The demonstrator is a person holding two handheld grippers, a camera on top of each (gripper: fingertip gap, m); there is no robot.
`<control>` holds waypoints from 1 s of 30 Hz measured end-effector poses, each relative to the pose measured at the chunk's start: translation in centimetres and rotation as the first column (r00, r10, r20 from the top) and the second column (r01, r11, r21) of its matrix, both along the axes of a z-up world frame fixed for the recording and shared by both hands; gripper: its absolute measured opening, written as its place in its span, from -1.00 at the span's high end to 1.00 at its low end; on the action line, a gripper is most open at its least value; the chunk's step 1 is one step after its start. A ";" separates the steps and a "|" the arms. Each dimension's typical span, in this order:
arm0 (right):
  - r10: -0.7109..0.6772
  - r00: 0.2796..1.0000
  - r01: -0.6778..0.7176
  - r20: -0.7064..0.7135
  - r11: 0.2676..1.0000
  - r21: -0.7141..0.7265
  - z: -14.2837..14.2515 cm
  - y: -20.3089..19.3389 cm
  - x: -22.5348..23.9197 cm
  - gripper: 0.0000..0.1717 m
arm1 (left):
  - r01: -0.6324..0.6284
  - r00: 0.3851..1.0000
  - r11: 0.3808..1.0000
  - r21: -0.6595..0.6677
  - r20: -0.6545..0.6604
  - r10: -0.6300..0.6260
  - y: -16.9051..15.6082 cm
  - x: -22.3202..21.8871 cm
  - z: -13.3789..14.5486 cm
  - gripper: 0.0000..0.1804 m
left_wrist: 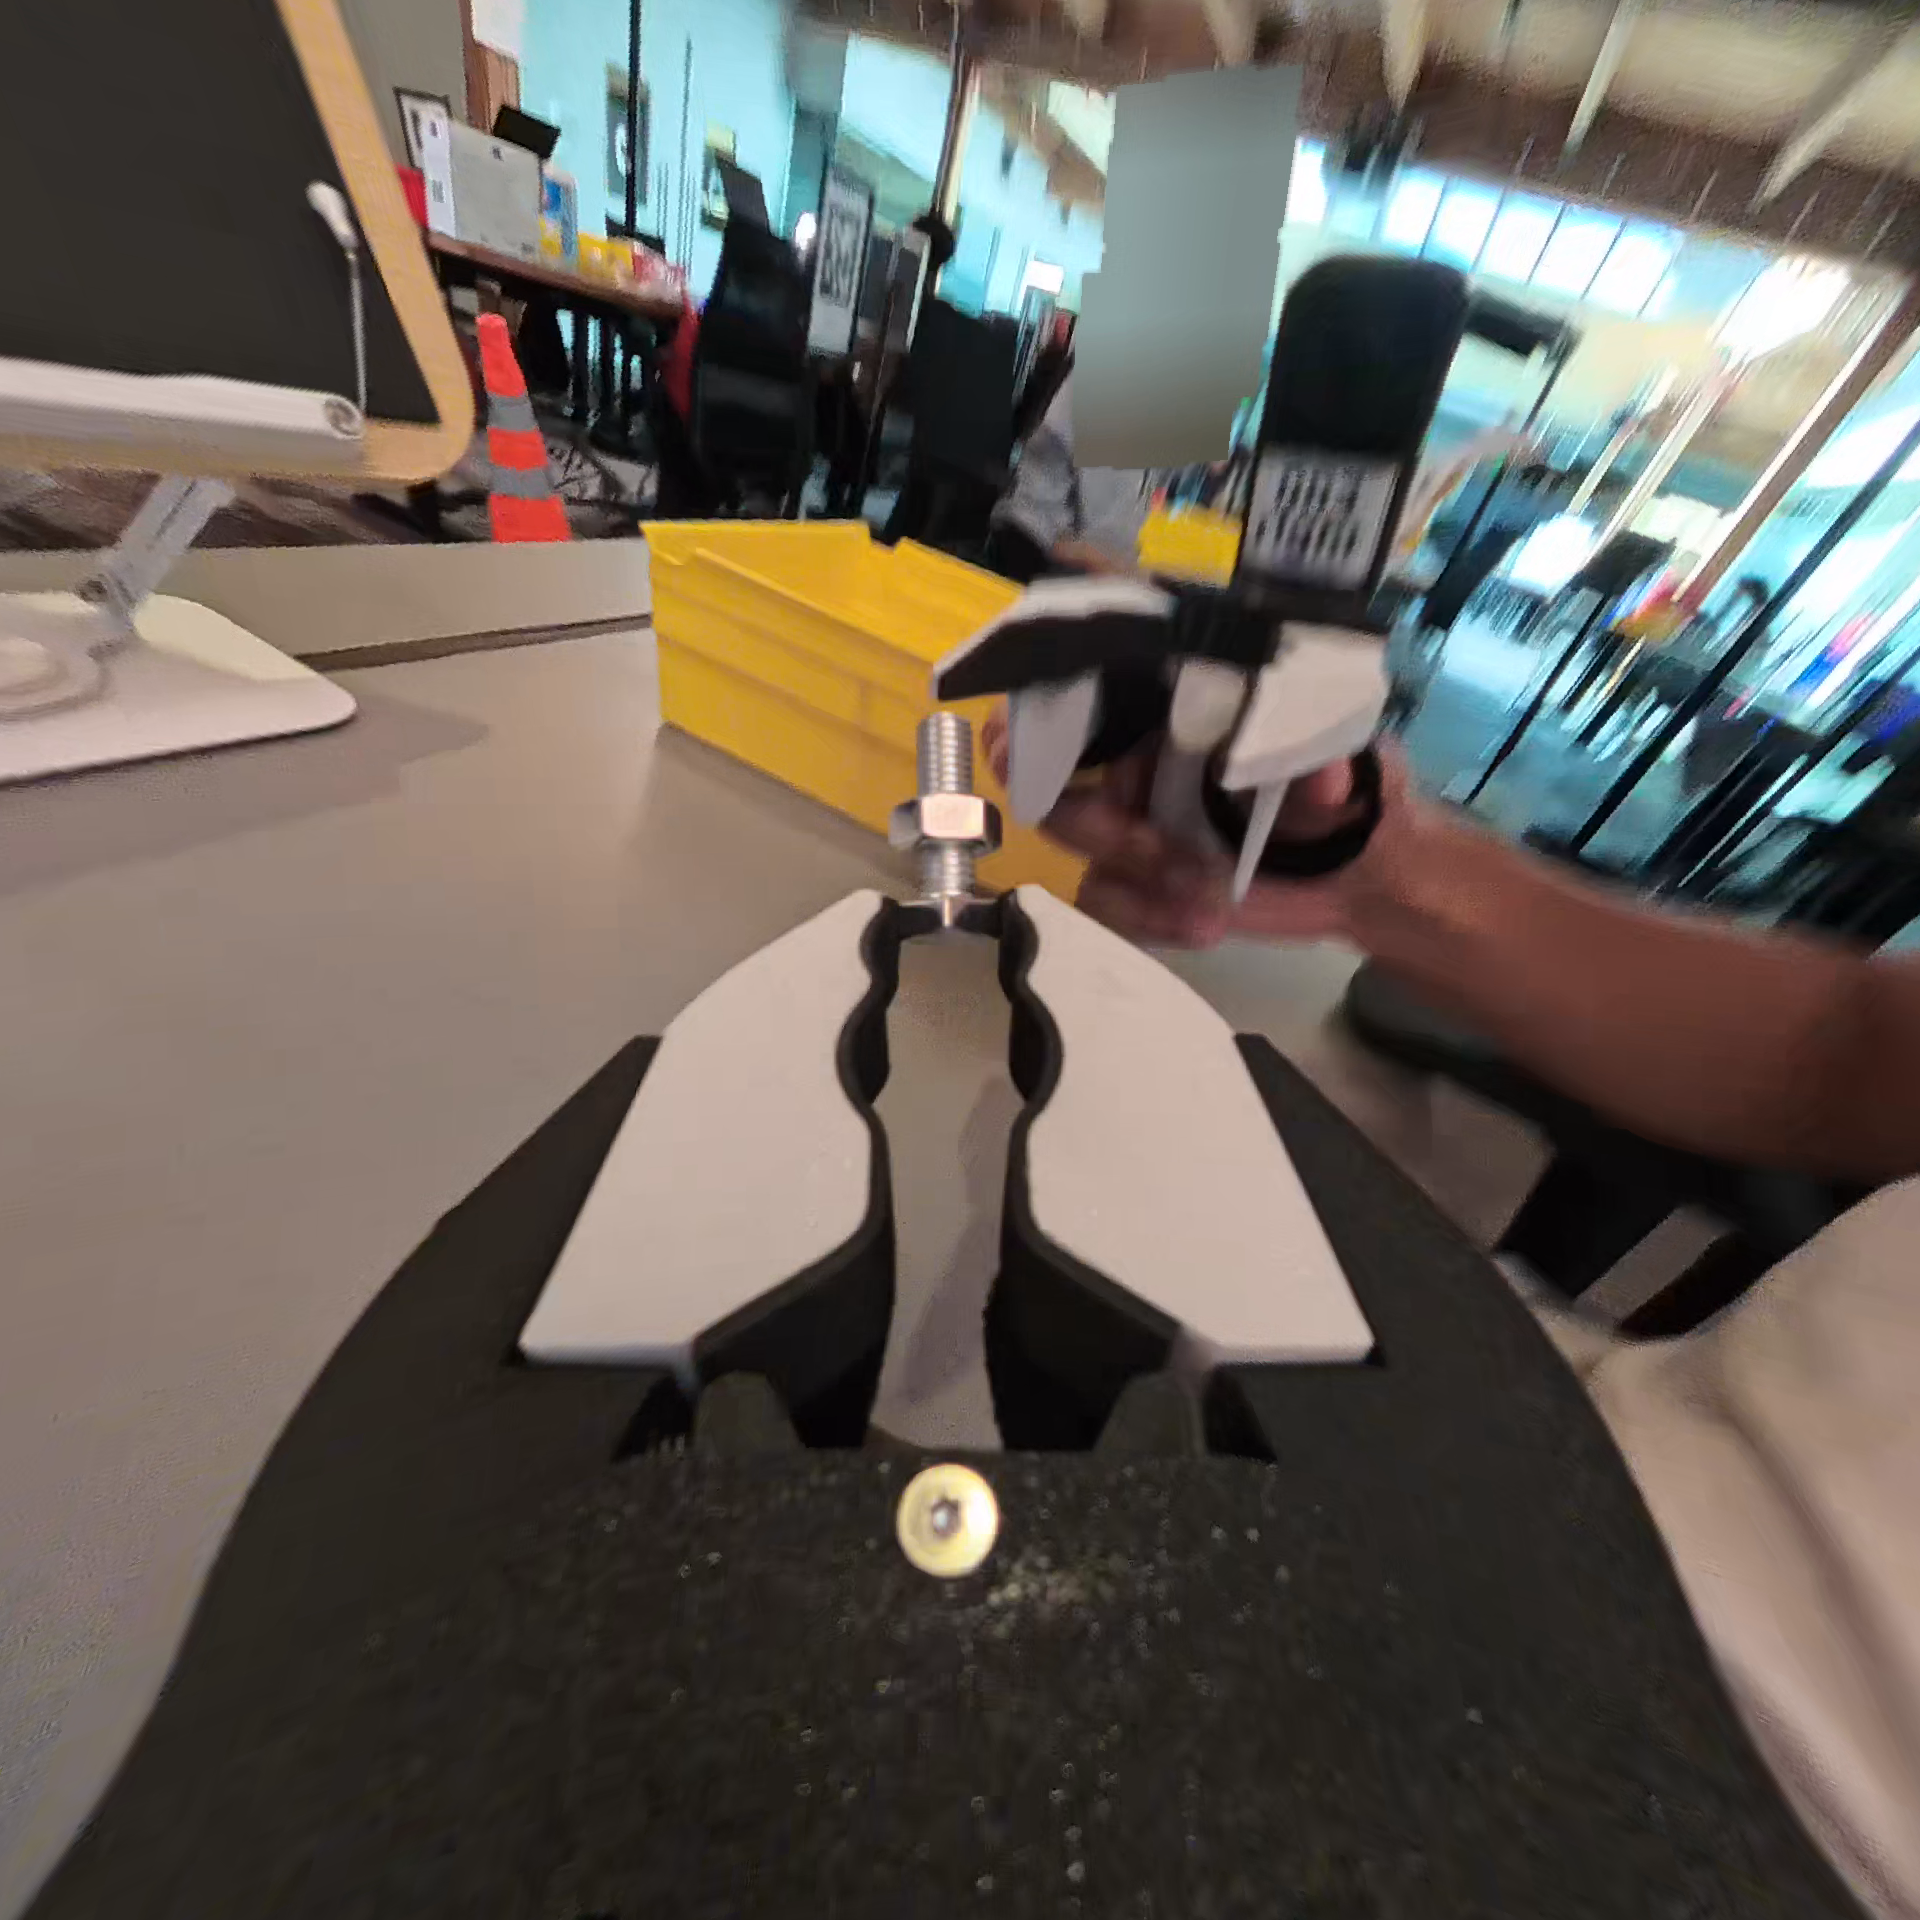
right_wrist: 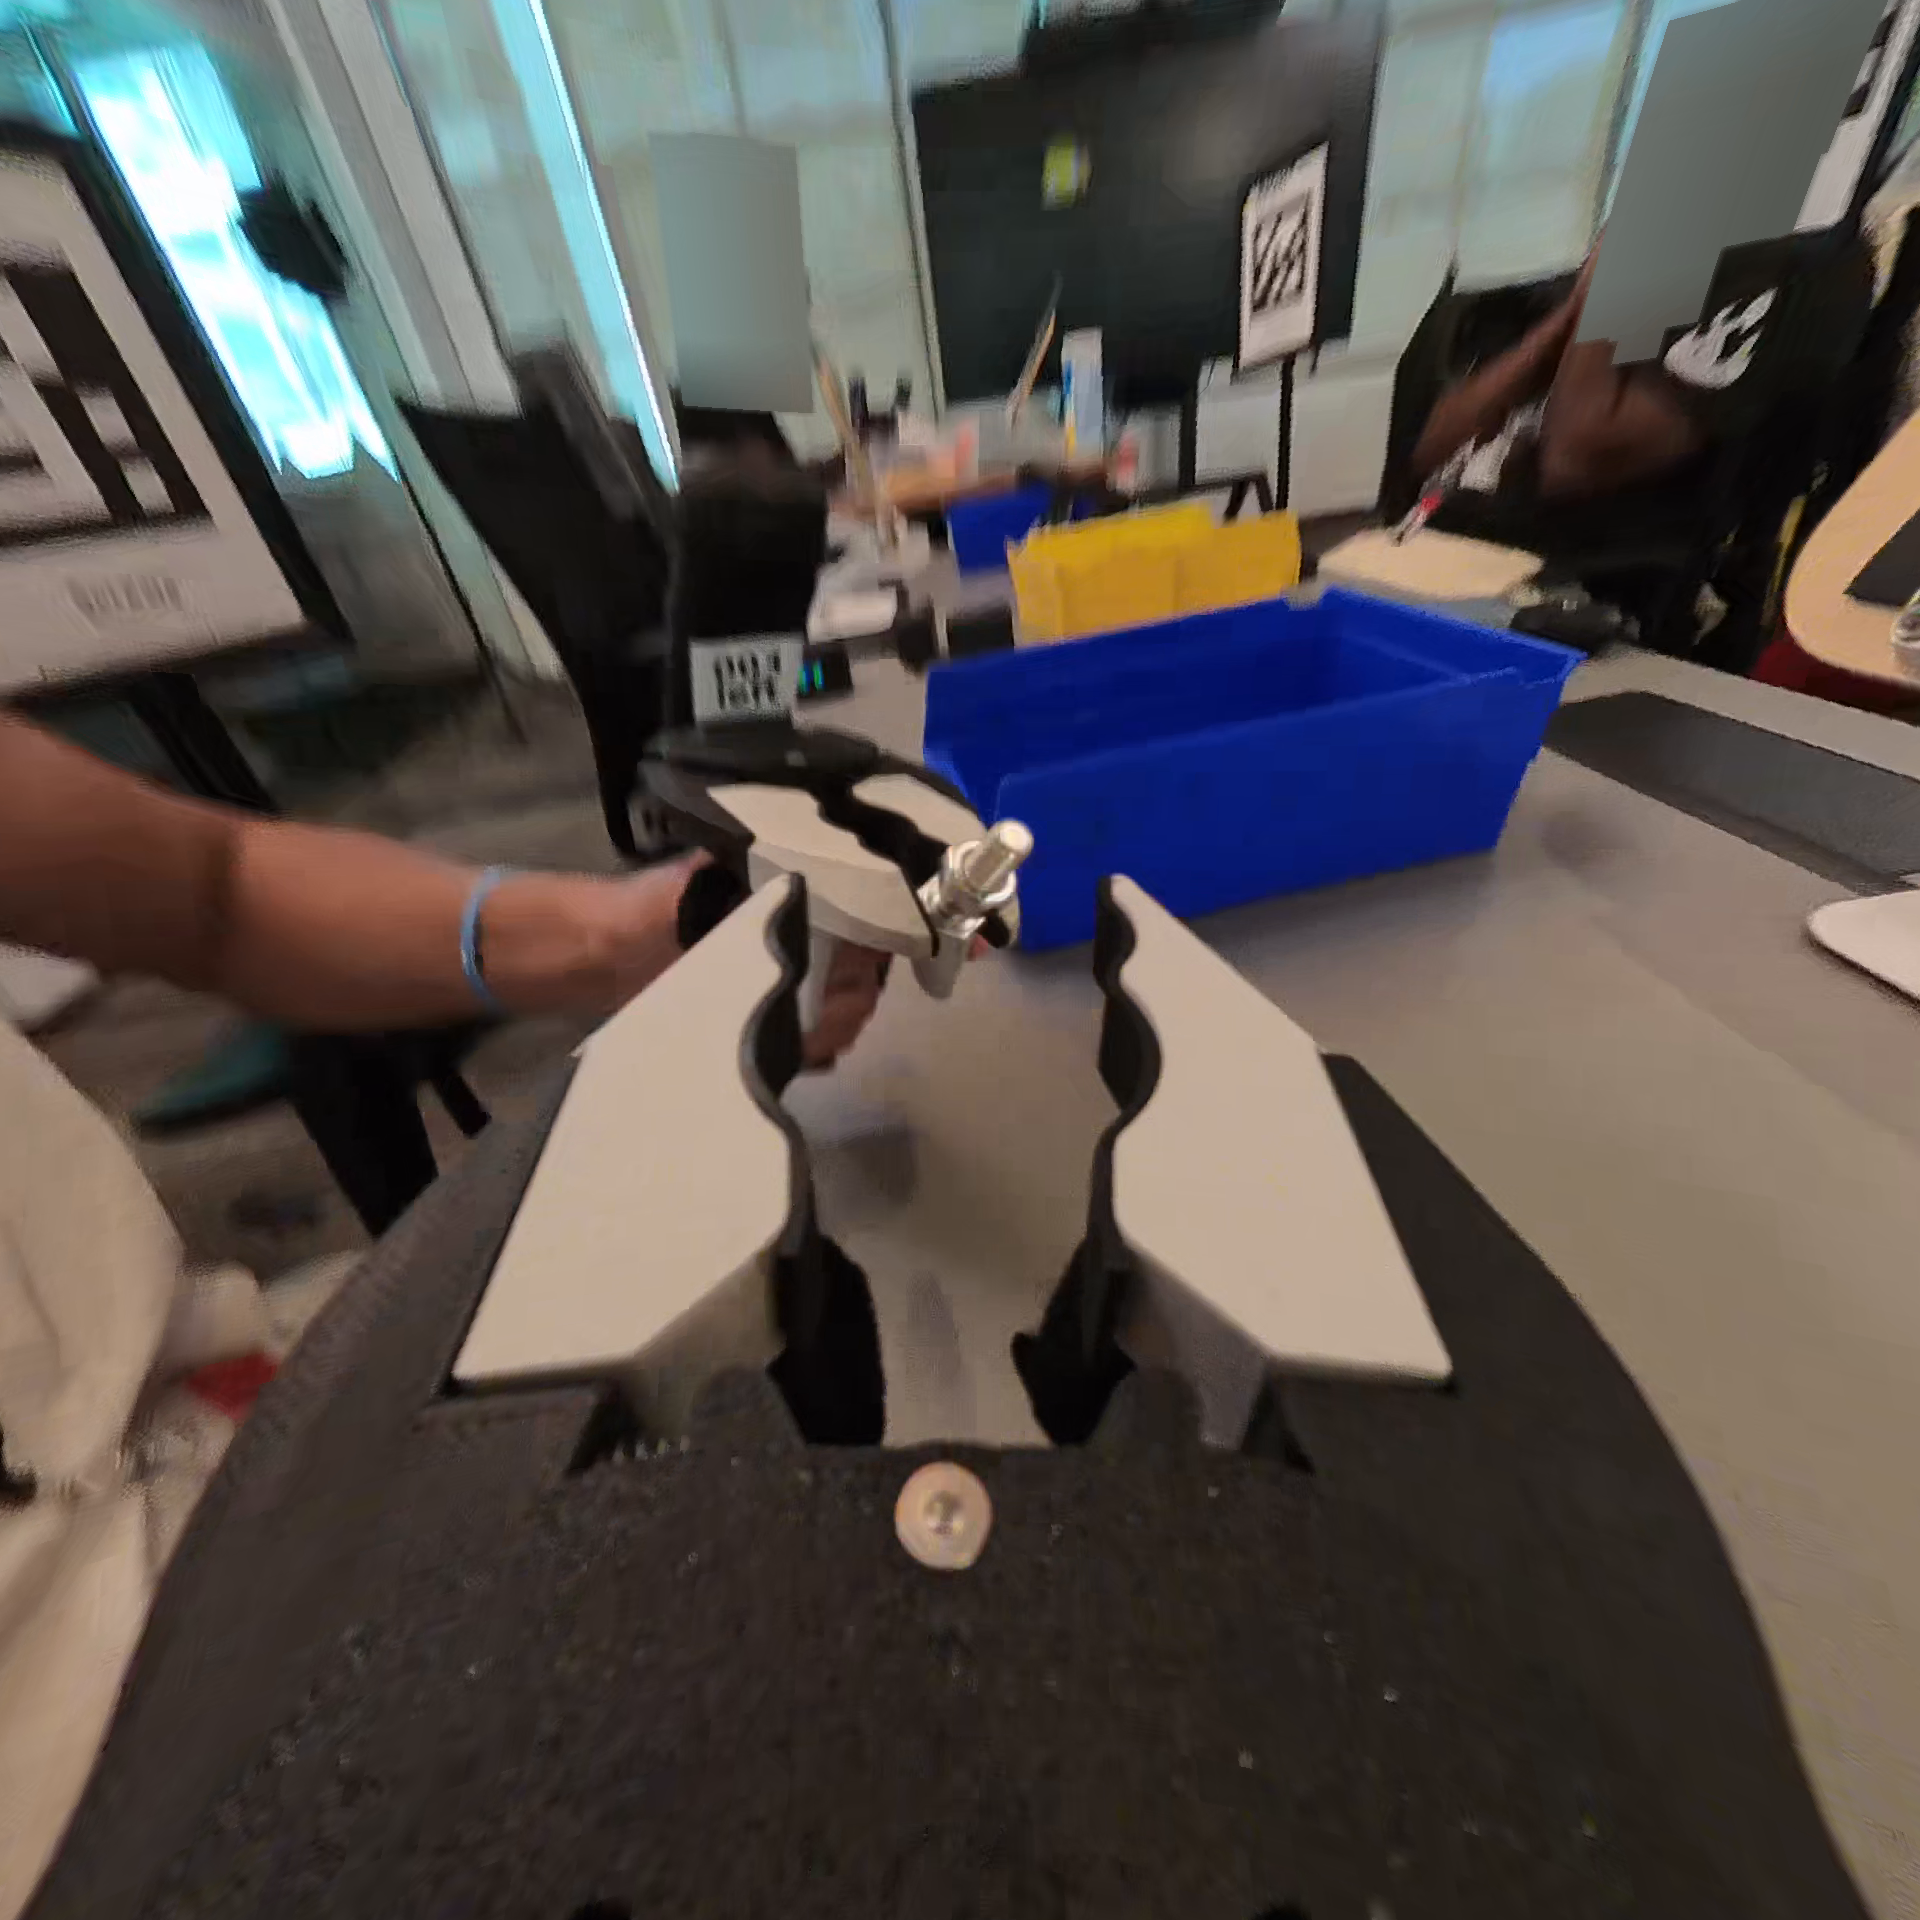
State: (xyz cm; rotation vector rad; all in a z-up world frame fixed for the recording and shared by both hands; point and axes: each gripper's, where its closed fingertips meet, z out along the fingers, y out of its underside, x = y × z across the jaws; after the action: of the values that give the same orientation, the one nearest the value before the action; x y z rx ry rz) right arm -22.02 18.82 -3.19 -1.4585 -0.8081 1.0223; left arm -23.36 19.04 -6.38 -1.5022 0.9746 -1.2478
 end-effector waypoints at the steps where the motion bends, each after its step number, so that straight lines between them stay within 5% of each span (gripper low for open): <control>1: -0.013 0.996 0.012 -0.088 1.000 -0.016 0.2 0.2 -0.1 0.30 | 0.006 0.998 0.998 -0.059 0.060 -0.003 0.2 -0.2 0.4 0.81; 5: 0.035 0.944 -0.086 -0.329 0.986 -0.141 1.1 -0.4 -1.6 0.13 | 0.045 0.985 0.987 -0.152 0.171 -0.019 0.4 -0.5 1.1 0.81; 13: 0.101 0.920 -0.167 -0.378 0.975 -0.146 1.4 -1.2 -4.6 0.02 | 0.099 0.977 0.980 -0.173 0.202 -0.063 -0.7 0.5 1.4 0.81; 20: 0.022 0.935 -0.065 -0.354 0.992 -0.110 1.3 -0.5 -2.7 0.02 | 0.096 0.968 0.975 -0.201 0.246 -0.045 0.1 -0.6 1.9 0.81; 30: 0.078 0.940 -0.119 -0.331 0.987 -0.108 1.0 -1.3 -5.0 -0.01 | 0.177 0.968 0.958 -0.224 0.216 -0.128 -1.3 0.6 1.0 0.81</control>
State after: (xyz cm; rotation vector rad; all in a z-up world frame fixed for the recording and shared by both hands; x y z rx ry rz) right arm -27.05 17.53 -2.18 -1.3154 -0.5885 1.3709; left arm -22.76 17.75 -5.37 -1.4701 0.8408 -1.6452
